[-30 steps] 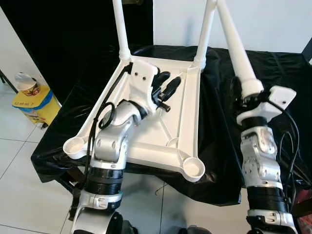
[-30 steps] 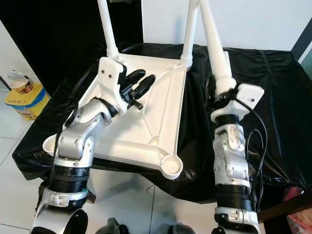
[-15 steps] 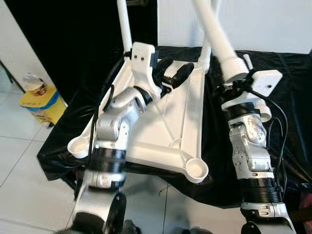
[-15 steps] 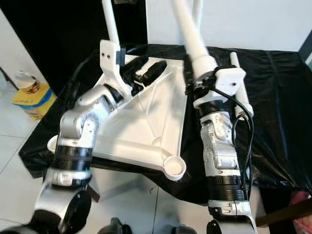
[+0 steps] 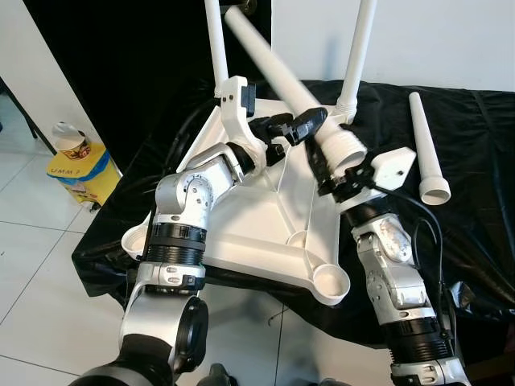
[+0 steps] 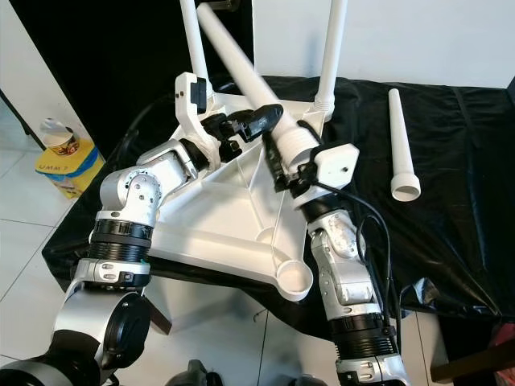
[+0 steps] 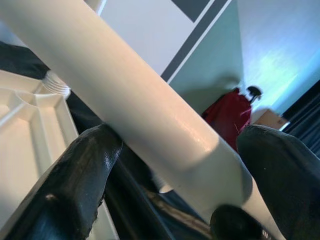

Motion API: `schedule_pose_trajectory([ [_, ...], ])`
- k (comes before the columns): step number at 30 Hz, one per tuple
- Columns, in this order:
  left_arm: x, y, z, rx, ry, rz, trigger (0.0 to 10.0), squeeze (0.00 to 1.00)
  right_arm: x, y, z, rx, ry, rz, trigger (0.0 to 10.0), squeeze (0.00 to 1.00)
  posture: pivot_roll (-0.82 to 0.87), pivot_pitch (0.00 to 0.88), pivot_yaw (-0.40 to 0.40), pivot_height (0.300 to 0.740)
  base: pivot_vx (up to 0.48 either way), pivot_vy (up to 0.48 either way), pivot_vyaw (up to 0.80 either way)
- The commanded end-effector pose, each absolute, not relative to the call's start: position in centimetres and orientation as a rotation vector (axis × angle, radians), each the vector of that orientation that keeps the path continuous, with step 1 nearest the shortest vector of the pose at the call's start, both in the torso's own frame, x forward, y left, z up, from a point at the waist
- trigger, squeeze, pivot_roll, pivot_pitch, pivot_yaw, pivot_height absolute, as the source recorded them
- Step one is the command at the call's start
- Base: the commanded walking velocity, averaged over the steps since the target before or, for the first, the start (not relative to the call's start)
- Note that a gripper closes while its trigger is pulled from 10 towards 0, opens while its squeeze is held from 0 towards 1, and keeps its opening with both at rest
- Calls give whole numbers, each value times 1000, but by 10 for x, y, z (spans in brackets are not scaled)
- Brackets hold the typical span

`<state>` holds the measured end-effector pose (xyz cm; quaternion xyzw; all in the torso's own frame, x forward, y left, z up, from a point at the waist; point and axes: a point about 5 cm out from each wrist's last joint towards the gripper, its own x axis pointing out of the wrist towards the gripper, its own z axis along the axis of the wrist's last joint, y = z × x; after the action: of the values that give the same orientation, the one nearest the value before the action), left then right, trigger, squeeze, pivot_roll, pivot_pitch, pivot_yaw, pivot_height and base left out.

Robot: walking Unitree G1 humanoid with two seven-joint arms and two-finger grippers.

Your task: Building children table

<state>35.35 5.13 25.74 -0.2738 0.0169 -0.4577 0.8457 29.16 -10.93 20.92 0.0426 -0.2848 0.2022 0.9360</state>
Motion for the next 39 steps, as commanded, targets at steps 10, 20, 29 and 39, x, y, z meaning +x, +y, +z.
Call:
schedule_pose_trajectory([
  [10, 367, 52, 272, -789, 24, -1053, 10000, 0, 277, -85, 189, 20, -547, 564, 10000, 0, -54, 0, 47, 740, 0, 0, 0],
  [20, 411, 99, 289, -941, 30, -703, 10000, 0, 263, -90, 167, -19, -467, 559, 10000, 0, -76, 0, 86, 740, 0, 0, 0],
  [29, 412, 99, 274, -881, 67, -722, 0, 0, 261, -85, 163, 14, -444, 538, 10000, 0, -75, 9, 94, 740, 0, 0, 0],
  [39, 411, 98, 272, -895, 76, -751, 0, 0, 266, -85, 161, 35, -418, 521, 10000, 286, -68, 4, 92, 740, 0, 0, 0],
])
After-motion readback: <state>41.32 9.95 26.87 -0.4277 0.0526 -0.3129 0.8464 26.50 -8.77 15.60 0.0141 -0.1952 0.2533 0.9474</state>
